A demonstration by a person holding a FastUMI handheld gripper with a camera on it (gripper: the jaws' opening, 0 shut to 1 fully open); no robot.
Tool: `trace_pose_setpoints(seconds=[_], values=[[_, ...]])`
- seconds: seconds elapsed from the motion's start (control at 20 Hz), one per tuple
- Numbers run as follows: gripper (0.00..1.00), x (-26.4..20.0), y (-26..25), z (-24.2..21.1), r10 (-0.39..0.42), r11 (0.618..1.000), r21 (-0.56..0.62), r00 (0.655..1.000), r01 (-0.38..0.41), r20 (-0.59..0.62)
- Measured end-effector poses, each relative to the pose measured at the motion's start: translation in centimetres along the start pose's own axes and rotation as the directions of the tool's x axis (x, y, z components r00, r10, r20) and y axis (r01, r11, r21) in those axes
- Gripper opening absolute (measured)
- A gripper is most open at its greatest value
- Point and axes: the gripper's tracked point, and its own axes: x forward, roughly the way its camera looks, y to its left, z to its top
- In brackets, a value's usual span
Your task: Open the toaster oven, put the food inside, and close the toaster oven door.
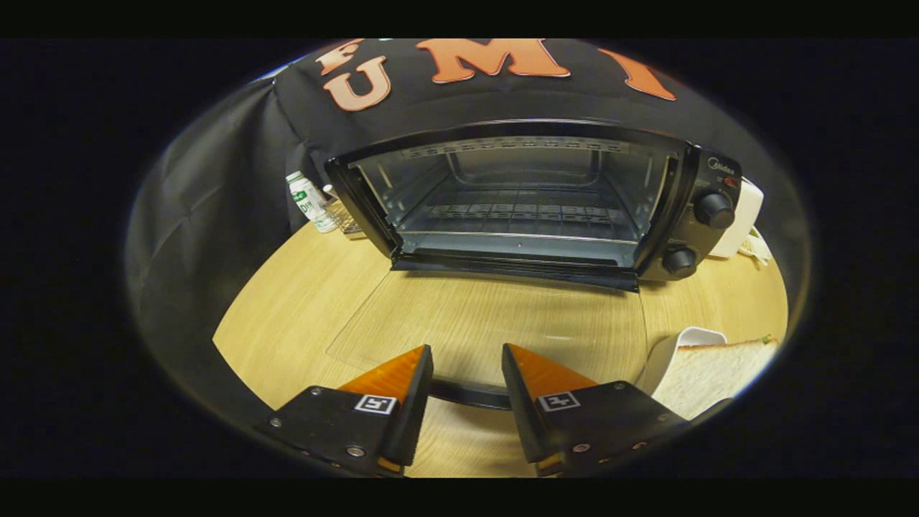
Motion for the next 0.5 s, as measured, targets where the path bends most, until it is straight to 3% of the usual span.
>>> trace_pose_setpoints(seconds=[0.2, 0.5], values=[[0.75, -0.7, -0.4, 0.5, -0.020, 1.000, -0.010, 1.000, 0.020, 0.015], [0.82, -2.9, -0.8, 3.2, -0.021, 1.000, -0.003, 0.996, 0.022, 0.090]])
